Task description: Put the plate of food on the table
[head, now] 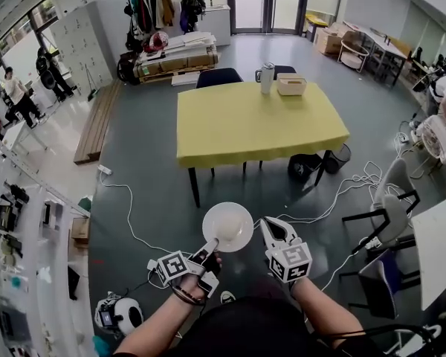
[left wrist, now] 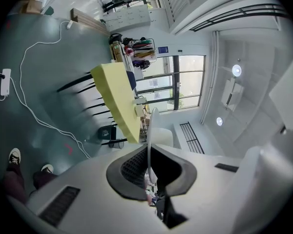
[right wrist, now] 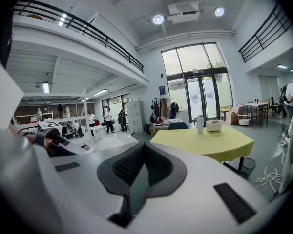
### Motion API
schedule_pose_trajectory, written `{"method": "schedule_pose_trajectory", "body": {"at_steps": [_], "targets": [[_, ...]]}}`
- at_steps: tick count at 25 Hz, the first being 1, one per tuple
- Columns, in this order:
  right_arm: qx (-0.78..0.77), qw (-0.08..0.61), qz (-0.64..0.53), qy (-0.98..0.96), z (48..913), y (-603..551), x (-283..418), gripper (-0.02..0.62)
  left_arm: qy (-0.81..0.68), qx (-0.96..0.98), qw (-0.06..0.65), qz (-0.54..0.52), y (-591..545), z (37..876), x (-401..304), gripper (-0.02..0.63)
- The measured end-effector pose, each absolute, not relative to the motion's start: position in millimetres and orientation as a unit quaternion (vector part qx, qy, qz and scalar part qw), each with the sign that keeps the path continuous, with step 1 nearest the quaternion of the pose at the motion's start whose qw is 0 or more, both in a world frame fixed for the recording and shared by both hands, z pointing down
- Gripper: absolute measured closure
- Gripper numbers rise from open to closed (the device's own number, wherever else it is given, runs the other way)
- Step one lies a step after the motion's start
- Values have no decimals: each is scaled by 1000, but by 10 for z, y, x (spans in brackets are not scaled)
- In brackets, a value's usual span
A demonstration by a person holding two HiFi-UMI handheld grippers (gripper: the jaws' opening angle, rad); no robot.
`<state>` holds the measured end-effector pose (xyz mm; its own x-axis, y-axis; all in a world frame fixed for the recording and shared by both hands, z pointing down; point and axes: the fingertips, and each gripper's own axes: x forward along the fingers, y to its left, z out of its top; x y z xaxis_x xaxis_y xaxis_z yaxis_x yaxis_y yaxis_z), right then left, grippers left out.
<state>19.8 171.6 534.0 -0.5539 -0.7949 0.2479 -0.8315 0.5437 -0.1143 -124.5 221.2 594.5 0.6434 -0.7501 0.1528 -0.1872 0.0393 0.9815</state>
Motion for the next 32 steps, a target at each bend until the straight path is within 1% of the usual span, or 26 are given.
{"method": "schedule_pose_trajectory", "body": {"at_steps": [9,19,32], "targets": [[474,88,118,-868,5509,1156,241,584,-355,647,631,-238,1661,6099,-1280,591],[445,96,101,-884,5473,-30,357,584,-393,634,613,-262,601,6165,-1205,591],[393,108,104,-907,5489,-1443,692,584,-413,610,591,-328,-831,6031,-794,591]]}}
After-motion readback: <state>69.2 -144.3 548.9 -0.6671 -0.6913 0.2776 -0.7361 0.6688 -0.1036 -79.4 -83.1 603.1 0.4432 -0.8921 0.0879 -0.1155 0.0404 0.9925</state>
